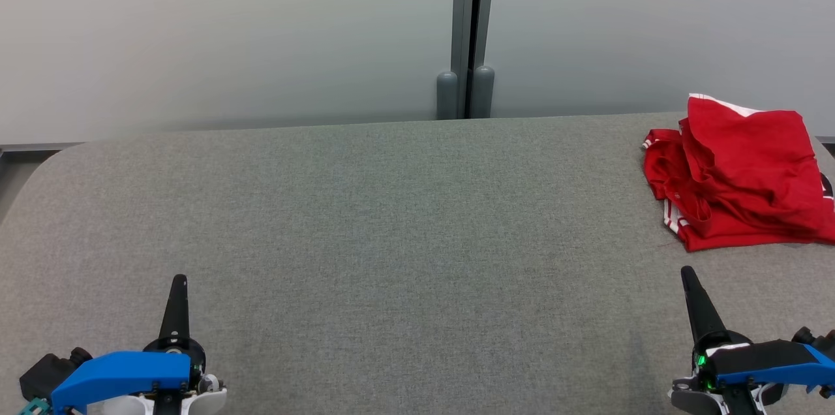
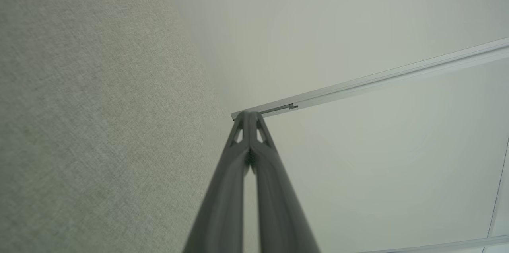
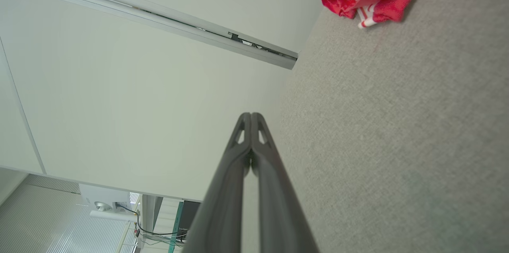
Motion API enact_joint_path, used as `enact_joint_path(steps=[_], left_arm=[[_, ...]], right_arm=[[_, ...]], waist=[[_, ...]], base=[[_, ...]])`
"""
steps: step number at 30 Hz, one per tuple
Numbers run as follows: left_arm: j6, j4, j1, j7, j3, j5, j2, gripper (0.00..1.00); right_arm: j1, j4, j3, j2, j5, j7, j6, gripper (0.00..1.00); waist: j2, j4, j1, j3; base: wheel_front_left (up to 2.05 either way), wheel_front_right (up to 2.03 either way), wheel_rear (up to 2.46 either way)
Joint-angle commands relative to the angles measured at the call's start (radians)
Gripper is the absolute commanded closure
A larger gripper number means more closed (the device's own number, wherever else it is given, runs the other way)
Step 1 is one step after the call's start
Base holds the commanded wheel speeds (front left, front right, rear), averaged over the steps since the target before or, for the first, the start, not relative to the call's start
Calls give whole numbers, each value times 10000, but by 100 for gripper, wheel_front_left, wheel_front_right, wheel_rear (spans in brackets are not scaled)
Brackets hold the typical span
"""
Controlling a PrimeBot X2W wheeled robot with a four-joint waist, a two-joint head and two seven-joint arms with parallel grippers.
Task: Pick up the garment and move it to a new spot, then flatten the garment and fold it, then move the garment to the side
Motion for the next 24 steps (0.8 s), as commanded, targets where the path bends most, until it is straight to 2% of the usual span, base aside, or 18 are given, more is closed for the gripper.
enact_joint_path(steps=[1, 24], left_arm=[[-76, -101, -220, 57, 74, -232, 0, 100], [-173, -185, -450, 550, 131, -2229, -38, 100]], right_arm=[[-212, -118, -41, -80, 244, 77, 4, 100], [-296, -250, -150, -90, 2174, 536, 4, 100]], waist=[[-1, 2, 0, 0], [-1, 25, 0, 0]], base=[[0, 0, 0], [0, 0, 0]])
